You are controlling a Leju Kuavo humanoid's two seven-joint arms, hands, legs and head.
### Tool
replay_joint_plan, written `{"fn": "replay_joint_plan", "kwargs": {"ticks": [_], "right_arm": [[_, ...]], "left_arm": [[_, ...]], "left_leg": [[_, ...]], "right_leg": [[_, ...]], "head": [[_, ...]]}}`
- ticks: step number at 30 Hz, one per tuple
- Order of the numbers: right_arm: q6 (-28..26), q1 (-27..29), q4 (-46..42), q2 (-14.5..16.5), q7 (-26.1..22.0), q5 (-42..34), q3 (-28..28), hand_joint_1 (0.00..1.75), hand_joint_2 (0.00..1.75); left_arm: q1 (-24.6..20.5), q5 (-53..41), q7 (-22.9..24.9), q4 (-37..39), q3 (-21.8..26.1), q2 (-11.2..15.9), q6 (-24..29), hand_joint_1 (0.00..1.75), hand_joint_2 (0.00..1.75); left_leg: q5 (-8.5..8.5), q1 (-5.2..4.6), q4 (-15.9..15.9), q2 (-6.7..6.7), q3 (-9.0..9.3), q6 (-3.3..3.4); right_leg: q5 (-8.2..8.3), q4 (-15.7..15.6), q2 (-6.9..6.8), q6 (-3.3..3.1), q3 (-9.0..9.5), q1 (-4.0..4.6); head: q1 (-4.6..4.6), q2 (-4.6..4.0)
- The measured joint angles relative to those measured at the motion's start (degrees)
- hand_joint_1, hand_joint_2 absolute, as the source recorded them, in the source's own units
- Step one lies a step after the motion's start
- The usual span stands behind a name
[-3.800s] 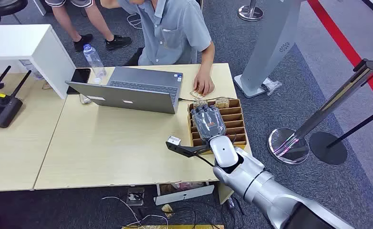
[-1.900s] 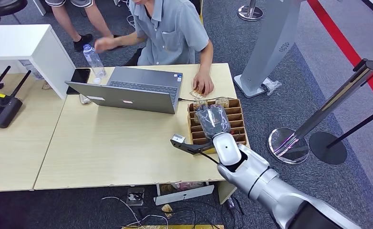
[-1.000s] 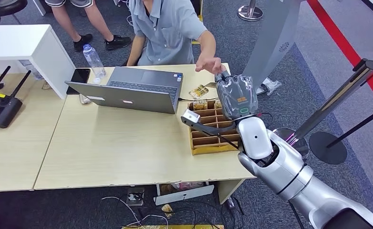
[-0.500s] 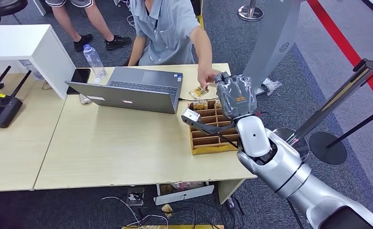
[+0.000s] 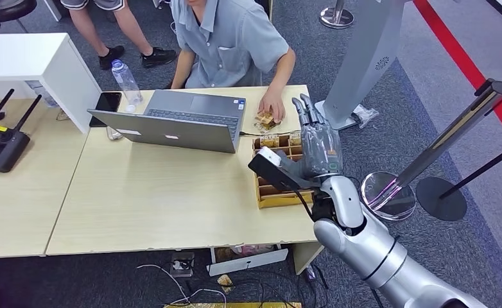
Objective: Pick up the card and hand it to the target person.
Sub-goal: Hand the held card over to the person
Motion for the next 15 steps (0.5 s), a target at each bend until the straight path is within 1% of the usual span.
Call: {"fn": "replay_joint_plan", "kwargs": {"ticks": [2,4,8,9,11,15], "right_arm": [[-2.2,2.8,-1.4,0.3,-2.2,-4.3,-0.7,0.00,1.75],[-3.9,5.5,-2.8,0.7,-5.5,-11.8,-1.5,0.00,1.75],[-5.5,10.2,-4.8,1.8,-17.5,-36.6,-3.7,0.00,1.75],[-5.7,11.2,-5.0,2.1,-19.7,-41.0,-4.2,0.00,1.75],[-6.2,12.9,-5.2,2.5,-22.4,-46.0,-5.0,0.00,1.75],[-6.3,14.7,-5.1,3.1,-24.3,-50.5,-6.0,0.00,1.75]], "left_arm": [[0.0,0.5,0.0,0.0,0.1,0.0,0.2,0.00,0.00],[0.1,0.9,-0.1,0.0,0.1,0.0,0.5,0.00,0.00],[0.1,1.3,-0.4,0.0,0.2,0.0,0.7,0.00,0.00],[0.1,1.4,-0.4,0.0,0.2,0.0,0.7,0.00,0.00],[0.1,1.5,-0.4,0.0,0.2,0.0,0.7,0.00,0.00],[0.1,1.5,-0.3,0.0,0.2,0.0,0.7,0.00,0.00]], "left_leg": [[0.00,0.00,0.0,-0.01,-0.01,0.00],[0.00,0.00,0.0,-0.01,-0.01,0.00],[-0.01,0.00,0.0,0.00,-0.01,-0.01],[-0.01,0.00,0.0,0.00,-0.02,-0.01],[-0.01,0.00,0.0,0.00,-0.02,-0.01],[-0.01,0.00,0.0,0.01,-0.01,-0.01]], "right_leg": [[0.00,0.0,-0.01,0.00,0.00,0.00],[0.00,0.0,-0.02,0.00,-0.01,0.00],[0.00,0.0,-0.01,0.00,0.00,0.00],[0.00,0.0,-0.01,0.00,-0.01,0.00],[0.00,0.0,-0.01,0.00,-0.01,0.00],[0.00,0.0,0.00,0.00,0.00,0.00]], "head": [[0.00,0.00],[-0.01,0.00],[0.00,0.00],[0.00,0.00],[0.00,0.00],[0.00,0.00]]}}
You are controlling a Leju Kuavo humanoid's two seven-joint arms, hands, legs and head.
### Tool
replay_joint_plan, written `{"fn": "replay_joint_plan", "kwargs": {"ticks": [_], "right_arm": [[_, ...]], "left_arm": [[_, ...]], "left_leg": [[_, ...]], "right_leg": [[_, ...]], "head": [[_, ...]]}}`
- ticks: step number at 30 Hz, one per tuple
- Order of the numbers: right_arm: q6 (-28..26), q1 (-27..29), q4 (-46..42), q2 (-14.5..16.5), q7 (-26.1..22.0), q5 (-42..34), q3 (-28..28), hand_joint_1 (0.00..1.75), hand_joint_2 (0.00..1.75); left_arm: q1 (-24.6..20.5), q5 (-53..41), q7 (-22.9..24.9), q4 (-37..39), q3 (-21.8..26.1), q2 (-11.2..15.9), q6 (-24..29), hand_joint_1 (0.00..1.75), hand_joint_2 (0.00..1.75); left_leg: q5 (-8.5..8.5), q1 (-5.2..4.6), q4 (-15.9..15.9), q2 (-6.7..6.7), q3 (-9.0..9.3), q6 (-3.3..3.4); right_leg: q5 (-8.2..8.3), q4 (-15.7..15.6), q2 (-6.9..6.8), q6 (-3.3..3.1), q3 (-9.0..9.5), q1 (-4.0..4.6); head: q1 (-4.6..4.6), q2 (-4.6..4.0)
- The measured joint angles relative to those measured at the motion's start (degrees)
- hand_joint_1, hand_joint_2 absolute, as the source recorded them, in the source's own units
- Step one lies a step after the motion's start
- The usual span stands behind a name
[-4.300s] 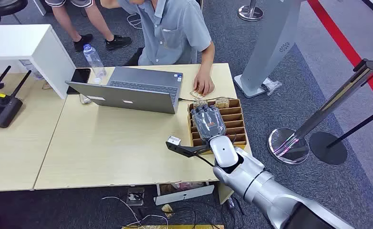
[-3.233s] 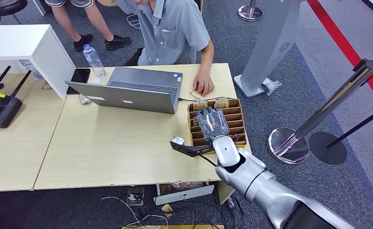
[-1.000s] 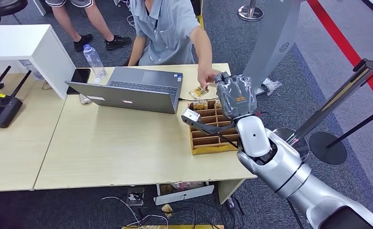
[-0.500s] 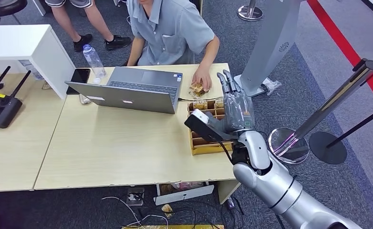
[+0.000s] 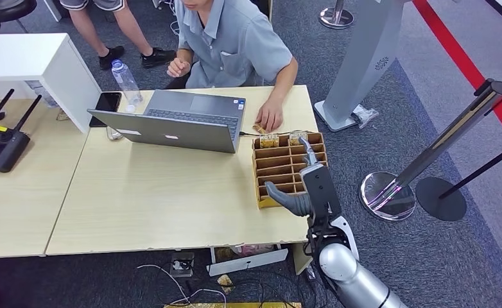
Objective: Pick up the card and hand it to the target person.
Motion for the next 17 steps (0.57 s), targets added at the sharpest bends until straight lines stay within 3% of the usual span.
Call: {"fn": "replay_joint_plan", "kwargs": {"ticks": [17], "right_arm": [[0.5,1.3,3.6,1.3,-1.5,-2.9,-1.3,0.00,1.75]], "left_arm": [[0.0,0.2,0.2,0.0,0.0,0.0,0.0,0.00,0.00]], "left_leg": [[0.00,0.00,0.0,0.00,0.00,0.00]], "right_leg": [[0.00,0.0,0.01,0.00,0.00,0.00]], "head": [[0.00,0.00]]}}
